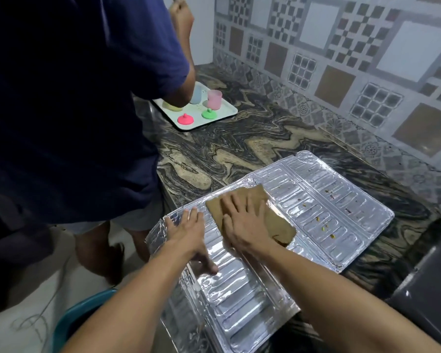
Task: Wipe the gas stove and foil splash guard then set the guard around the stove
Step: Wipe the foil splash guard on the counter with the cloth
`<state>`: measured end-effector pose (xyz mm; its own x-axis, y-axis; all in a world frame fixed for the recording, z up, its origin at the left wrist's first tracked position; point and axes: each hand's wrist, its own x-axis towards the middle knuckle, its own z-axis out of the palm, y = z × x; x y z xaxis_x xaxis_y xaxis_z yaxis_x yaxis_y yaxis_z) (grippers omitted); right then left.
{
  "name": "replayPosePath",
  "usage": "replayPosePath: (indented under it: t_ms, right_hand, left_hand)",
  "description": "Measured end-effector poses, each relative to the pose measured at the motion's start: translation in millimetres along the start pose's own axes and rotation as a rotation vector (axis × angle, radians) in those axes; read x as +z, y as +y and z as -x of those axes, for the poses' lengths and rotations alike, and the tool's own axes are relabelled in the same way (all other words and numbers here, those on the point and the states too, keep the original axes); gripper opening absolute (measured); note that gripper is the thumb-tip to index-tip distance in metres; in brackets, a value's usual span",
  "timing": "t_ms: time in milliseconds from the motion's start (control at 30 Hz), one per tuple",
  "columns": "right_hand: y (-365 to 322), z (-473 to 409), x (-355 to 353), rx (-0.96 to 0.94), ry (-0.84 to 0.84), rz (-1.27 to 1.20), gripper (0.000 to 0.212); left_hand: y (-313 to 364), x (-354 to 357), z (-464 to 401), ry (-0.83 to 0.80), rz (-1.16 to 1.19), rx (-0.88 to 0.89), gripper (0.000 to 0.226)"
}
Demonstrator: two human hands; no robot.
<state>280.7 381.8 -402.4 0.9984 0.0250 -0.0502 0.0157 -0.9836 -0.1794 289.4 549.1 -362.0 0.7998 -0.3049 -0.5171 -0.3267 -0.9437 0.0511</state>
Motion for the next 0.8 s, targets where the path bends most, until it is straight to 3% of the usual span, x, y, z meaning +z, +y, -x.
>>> replayPosePath:
  t_ms: [67, 133, 200, 333, 433, 500, 667, 800]
  right_hand:
    - [5.5, -2.8, -1.5, -0.159, -0.035, 0.044, 0.060]
    - [19.8, -12.5, -5.1, -0.196, -0.044, 0.095, 0.059]
    - [40.2, -26.4, -10.1, -0.085, -0.034, 0.109, 0.056]
    - [84.4, -40.7, -22.4, 0.352, -0.038, 0.026, 0.060]
    - [85.1, -27.8, -25.9, 0.563, -0.004, -0.088, 0.059]
    - [70.8, -14.8, -24.7, 0.553, 0.007, -0.080, 0.061]
    - [56.6, 29.8, -15.4, 0.242, -0.049, 0.048, 0.062]
    - [69.2, 45.9, -15.9, 0.568, -0.005, -0.002, 0.067]
  left_hand:
    - [4.1, -5.0, 0.2, -0.016, -0.041, -0.010, 0.154]
    - [6.5, -8.5, -1.0, -0.033, -0.049, -0.023, 0.154]
    - [7.9, -9.9, -3.4, -0.041, -0.045, -0.033, 0.155]
    - [12.0, -8.8, -8.2, -0.023, -0.088, -0.044, 0.151]
    - [12.4, -7.5, -9.2, 0.004, -0.124, -0.036, 0.145]
    - [12.4, -8.0, -10.8, 0.005, -0.137, -0.028, 0.140]
    - [10.0, -14.1, -12.3, -0.005, -0.162, 0.003, 0.106]
    - [10.5, -18.8, -1.8, -0.034, -0.149, -0.012, 0.122]
